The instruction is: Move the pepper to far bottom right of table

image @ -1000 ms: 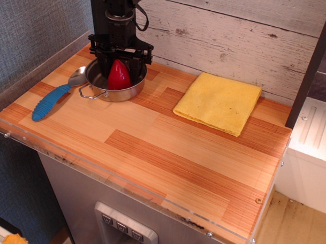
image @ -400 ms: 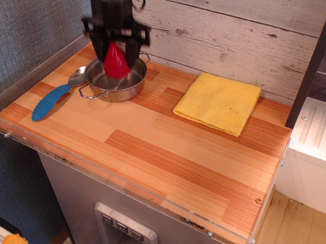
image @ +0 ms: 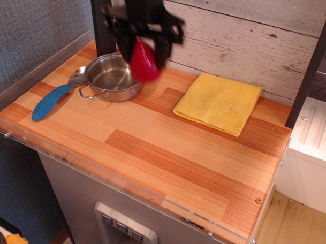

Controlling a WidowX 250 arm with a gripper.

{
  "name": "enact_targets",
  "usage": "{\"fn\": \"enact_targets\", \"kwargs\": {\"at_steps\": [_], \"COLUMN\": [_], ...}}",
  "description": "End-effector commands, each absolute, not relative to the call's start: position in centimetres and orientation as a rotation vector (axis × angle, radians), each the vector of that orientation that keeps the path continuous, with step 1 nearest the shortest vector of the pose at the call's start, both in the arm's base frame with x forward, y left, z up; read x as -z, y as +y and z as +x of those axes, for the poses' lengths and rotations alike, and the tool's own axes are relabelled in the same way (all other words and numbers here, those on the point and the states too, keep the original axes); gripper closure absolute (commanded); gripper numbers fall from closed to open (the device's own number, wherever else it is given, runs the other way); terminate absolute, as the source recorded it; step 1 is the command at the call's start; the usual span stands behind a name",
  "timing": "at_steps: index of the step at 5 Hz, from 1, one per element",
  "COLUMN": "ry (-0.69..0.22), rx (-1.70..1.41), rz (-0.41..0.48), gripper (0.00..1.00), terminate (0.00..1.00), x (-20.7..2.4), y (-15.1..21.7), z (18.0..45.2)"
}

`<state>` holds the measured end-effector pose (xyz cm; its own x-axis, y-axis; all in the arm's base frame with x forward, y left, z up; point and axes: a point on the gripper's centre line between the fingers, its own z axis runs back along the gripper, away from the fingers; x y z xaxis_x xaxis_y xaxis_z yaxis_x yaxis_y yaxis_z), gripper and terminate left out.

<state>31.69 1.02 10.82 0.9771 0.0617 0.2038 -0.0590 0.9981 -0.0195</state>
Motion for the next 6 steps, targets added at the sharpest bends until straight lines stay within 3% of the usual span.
{"fn": "enact_targets", "kwargs": {"at_steps": [1,3,6], "ry": [-0.192,-0.136,-0.079], "rx": [0.125,0.191,0.18], "rz": [0.02,0.006,0.024], "gripper": [1.0,1.0,1.0], "terminate": [0.0,0.0,0.0], "x": [-8.9,-5.9,-2.8], "y": [-7.5,-11.3,-9.3], "z": [27.2,26.7,25.9]}}
